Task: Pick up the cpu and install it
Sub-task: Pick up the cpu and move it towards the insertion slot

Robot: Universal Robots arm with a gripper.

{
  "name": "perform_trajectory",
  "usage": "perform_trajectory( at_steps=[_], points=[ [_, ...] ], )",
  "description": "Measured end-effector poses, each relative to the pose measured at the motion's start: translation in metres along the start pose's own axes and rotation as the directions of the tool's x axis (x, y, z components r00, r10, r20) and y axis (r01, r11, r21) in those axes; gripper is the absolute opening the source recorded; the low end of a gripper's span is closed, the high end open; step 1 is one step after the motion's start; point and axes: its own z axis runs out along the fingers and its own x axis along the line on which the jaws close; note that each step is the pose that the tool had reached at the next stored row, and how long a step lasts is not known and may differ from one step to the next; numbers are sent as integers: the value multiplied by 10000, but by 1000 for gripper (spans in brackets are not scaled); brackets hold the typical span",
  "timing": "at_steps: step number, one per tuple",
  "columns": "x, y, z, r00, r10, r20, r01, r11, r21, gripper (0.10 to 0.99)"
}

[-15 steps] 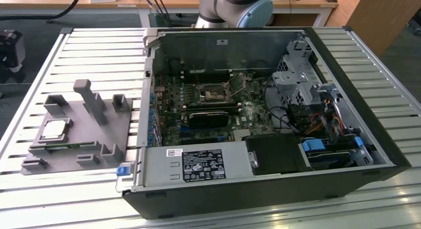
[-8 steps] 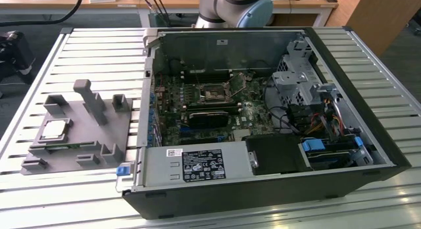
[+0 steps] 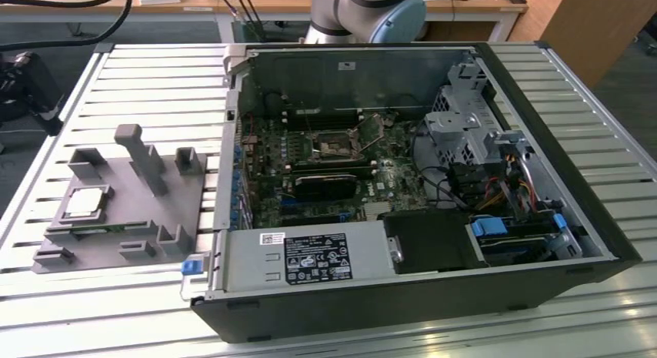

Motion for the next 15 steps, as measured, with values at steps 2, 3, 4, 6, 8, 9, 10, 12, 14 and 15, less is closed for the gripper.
perform_trajectory(
  at_steps=[2,3,4,6,8,9,10,12,14,15],
  points=[
    [1,-1,22,10000,0,0,0,10000,0,776],
    [1,-2,34,10000,0,1,0,10000,0,776],
    [1,-2,43,10000,0,0,0,10000,0,776],
    [1,-2,56,10000,0,-1,0,10000,1,776],
    [2,-3,67,10000,0,0,0,10000,0,776],
    [2,-3,70,10000,0,-1,0,10000,1,776],
    [3,-3,73,10000,1,-2,-1,10000,2,776],
    [3,-4,81,10000,0,0,0,10000,0,776],
    [3,-4,90,10000,0,1,0,10000,0,776],
    [3,-5,97,10000,0,1,0,10000,-1,776]
  ],
)
